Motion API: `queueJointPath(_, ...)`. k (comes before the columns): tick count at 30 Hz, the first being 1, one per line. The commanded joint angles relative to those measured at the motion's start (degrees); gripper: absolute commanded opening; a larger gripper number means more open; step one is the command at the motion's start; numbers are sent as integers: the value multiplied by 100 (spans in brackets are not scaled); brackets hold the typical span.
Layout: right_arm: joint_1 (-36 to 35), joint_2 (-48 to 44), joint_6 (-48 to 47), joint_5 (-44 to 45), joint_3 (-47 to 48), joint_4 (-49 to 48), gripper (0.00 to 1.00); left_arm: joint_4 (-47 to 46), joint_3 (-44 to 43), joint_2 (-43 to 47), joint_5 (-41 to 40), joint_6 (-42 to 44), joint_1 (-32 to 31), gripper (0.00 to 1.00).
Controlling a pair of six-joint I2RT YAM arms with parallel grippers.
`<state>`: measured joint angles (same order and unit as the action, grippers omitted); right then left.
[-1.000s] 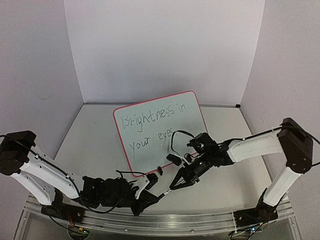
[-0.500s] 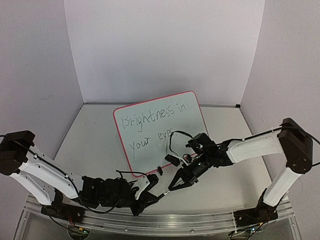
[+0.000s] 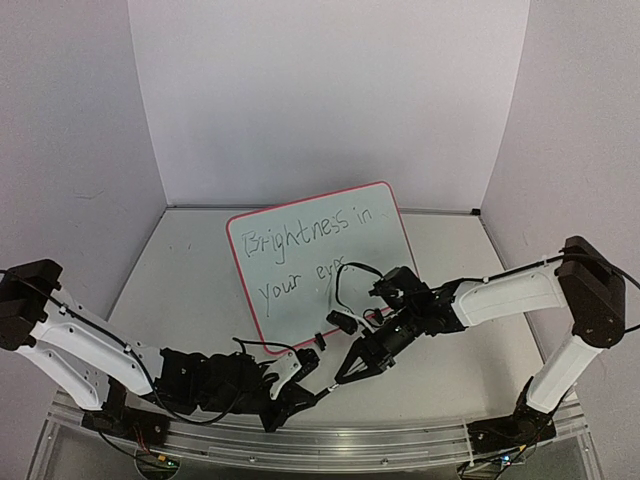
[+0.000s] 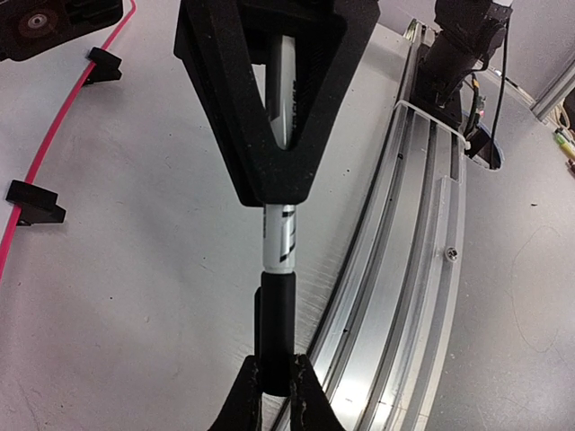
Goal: Write a sentence on the whiteboard
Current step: Put down the whiteboard marker at the corner of the board.
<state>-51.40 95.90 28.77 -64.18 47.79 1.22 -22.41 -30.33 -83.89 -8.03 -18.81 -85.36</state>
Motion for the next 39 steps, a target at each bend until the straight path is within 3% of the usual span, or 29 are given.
queueJointPath(1, -226, 69, -58, -315, 268, -218, 0, -639, -429, 280, -194, 174, 54, 0)
queueJointPath(39, -476, 96, -83, -258, 268, -264, 0, -1622, -955, 97, -220, 692, 106, 0)
